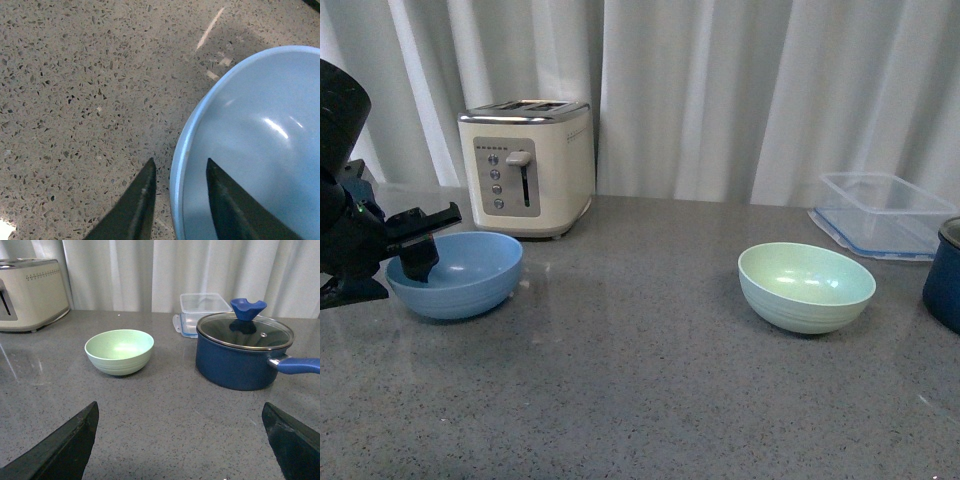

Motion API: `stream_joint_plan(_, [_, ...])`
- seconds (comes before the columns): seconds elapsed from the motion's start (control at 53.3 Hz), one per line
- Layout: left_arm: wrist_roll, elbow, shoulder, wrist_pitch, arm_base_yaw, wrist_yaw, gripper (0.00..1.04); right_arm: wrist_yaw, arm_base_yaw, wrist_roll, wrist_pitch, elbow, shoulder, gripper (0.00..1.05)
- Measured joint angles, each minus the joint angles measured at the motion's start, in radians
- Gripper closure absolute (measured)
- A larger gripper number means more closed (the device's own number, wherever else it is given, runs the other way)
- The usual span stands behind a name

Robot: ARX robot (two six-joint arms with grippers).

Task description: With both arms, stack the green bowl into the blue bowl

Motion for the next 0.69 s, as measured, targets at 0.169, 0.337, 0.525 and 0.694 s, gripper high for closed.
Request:
stream_joint_plan(0.169, [0.002,0.0,-0.002,0.0,0.0,0.004,0.99,0.0,0.0,0.0,0.0,0.0,0.0,0.1])
stream_joint_plan(0.337, [0.003,-0.007,-0.058,0.003,-0.04,0.021,1.01,0.0,0.0,0.0,0.0,0.0,0.0,0.1])
stream_joint_plan(0.525, [0.003,0.016,-0.102,0.004,-0.165,0.021,1.01,0.0,0.0,0.0,0.0,0.0,0.0,0.1])
stream_joint_plan(0.694, [-0.001,0.09,-0.043,-0.012,-0.257,0.016,1.01,0.0,0.0,0.0,0.0,0.0,0.0,0.1])
